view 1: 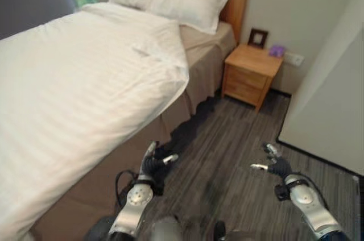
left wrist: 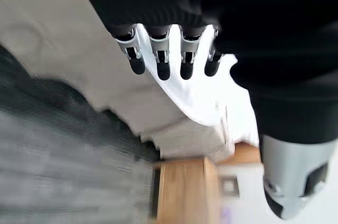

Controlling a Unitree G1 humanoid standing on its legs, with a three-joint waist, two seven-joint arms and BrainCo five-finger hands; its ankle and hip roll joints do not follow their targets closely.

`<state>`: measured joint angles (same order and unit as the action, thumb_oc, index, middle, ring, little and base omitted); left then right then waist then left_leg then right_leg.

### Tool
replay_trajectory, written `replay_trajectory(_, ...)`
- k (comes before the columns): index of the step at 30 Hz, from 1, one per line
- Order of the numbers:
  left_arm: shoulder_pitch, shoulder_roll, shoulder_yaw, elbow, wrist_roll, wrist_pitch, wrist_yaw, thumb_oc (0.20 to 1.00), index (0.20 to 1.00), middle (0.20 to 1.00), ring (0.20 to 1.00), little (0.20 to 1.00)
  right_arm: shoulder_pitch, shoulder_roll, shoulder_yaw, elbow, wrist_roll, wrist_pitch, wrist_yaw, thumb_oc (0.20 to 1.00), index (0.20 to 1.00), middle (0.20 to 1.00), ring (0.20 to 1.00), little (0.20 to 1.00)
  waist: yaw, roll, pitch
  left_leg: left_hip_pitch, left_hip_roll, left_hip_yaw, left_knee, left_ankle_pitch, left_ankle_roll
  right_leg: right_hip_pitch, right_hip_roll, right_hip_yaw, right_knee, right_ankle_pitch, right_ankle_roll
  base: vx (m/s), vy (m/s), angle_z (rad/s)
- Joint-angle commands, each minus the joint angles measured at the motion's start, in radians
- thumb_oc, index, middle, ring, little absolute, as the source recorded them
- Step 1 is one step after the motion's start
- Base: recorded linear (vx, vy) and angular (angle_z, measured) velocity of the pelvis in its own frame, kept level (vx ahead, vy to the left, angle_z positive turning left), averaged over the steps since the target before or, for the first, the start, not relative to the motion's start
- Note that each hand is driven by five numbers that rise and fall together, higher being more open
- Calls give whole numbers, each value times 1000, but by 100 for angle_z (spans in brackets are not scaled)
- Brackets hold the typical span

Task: Making the bed.

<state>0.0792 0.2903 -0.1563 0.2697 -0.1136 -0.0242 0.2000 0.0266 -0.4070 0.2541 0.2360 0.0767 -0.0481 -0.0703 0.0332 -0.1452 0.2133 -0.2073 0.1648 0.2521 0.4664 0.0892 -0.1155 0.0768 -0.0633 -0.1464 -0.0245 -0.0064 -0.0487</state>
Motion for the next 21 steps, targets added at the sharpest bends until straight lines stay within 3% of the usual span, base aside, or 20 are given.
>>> replay_trajectory(1, -12, 9, 19, -62, 1, -41, 8, 1000, 1000, 1000, 1000, 1000, -11, -51, -19, -76, -25, -34, -1, 1000, 1000, 1000, 1000, 1000, -14, 78, -15, 159, -46, 56, -345, -35, 28, 154, -21, -42, -63, -47, 117, 775, 129, -41)
replay_trajectory(2, 2, -4, 18, -56, 17, -30, 10, 1000, 1000, 1000, 1000, 1000, -2, -57, -16, -75, -41, -33, -2, 1000, 1000, 1000, 1000, 1000, -3, 107, -24, 127, -58, 83, -525, 46, 28, 195, 1, -38, -63, -83, 121, 486, 81, 4)
replay_trajectory(6, 19, -16, 16, -47, 30, -27, 17, 1000, 1000, 1000, 1000, 1000, 11, -60, -18, -70, -46, -33, -6, 1000, 1000, 1000, 1000, 1000, -5, 104, -30, 40, -37, 142, -554, 39, 8, 273, -12, -39, -63, -122, 134, 487, 36, 10)
replay_trajectory(8, 41, -13, 34, -55, 16, -33, 18, 1000, 1000, 1000, 1000, 1000, 15, -57, -18, -77, -54, -30, 5, 1000, 1000, 1000, 1000, 1000, 9, 111, -49, 48, -21, 170, -554, 94, 14, 319, -15, -21, -59, -126, 145, 568, 31, -1)
replay_trajectory(11, 57, -11, 45, -50, 7, -36, 30, 1000, 1000, 1000, 1000, 1000, 11, -40, -9, -74, -71, -29, 5, 1000, 1000, 1000, 1000, 1000, 24, 106, -78, 67, -32, 137, -554, 117, 34, 324, -37, -3, -22, -146, 152, 581, 98, -45)
replay_trajectory(12, 45, -4, 44, -44, 3, -27, 35, 1000, 1000, 1000, 1000, 1000, -2, -23, -1, -70, -84, -27, 1, 1000, 1000, 1000, 1000, 1000, 47, 78, -89, 95, -64, 123, -554, 104, 61, 287, -65, 4, 137, -87, 186, 518, 85, -84)
replay_trajectory(13, 43, 0, 40, -35, 4, -17, 35, 1000, 1000, 1000, 1000, 1000, 6, -15, 1, -80, -94, -31, -3, 1000, 1000, 1000, 1000, 1000, 50, 63, -83, 125, -85, 119, -554, 81, 82, 228, -81, 22, 300, 18, 220, 646, 127, -54)
replay_trajectory(14, 32, 4, 38, -19, 1, -14, 37, 1000, 1000, 1000, 1000, 1000, 3, -11, 4, -78, -103, -33, -8, 1000, 1000, 1000, 1000, 1000, 50, 60, -75, 155, -98, 126, -554, 55, 102, 177, -88, 40, 447, 117, 258, 573, 155, -56)
replay_trajectory(15, 0, 29, 38, -11, -13, -11, 41, 1000, 1000, 1000, 1000, 1000, -20, -24, 14, -123, -182, -27, -22, 1000, 1000, 1000, 1000, 1000, 21, 77, -35, 240, -101, 123, -554, 12, 135, 46, -120, 43, 656, 240, 275, 577, 140, -28)
replay_trajectory(17, -23, 47, 48, -24, -22, -16, 55, 1000, 1000, 1000, 1000, 1000, -22, -7, 10, -131, -180, -29, -41, 1000, 1000, 1000, 1000, 1000, -6, 99, -13, 296, -94, 118, -554, -30, 143, -58, -160, 18, 740, 203, 234, 493, 93, 18)
replay_trajectory(18, -24, 48, 49, -24, -22, -16, 55, 1000, 1000, 1000, 1000, 1000, -23, -6, 10, -131, -180, -29, -41, 1000, 1000, 1000, 1000, 1000, -7, 95, -13, 296, -97, 118, -554, -30, 144, -60, -164, 19, 746, 199, 235, 505, 10, 76)
replay_trajectory(19, -37, 59, 64, -32, -35, -17, 57, 1000, 1000, 1000, 1000, 1000, -15, -6, 5, -154, -186, -22, -32, 1000, 1000, 1000, 1000, 1000, -38, 114, -4, 323, -86, 103, -554, -48, 130, -136, -191, -31, 674, 108, 197, 315, -23, 73)
replay_trajectory(20, -37, 59, 65, -32, -35, -17, 57, 1000, 1000, 1000, 1000, 1000, -15, -6, 5, -154, -186, -22, -32, 1000, 1000, 1000, 1000, 1000, -39, 114, -4, 323, -86, 102, -554, -48, 130, -135, -191, -31, 674, 108, 197, 631, -138, 73)
replay_trajectory(21, -47, 66, 77, -48, -45, -26, 58, 1000, 1000, 1000, 1000, 1000, -4, -6, 1, -172, -180, -22, -29, 1000, 1000, 1000, 1000, 1000, -61, 118, -4, 353, -80, 80, -554, -68, 106, -159, -186, -47, 511, 60, 184, 478, -215, 64)
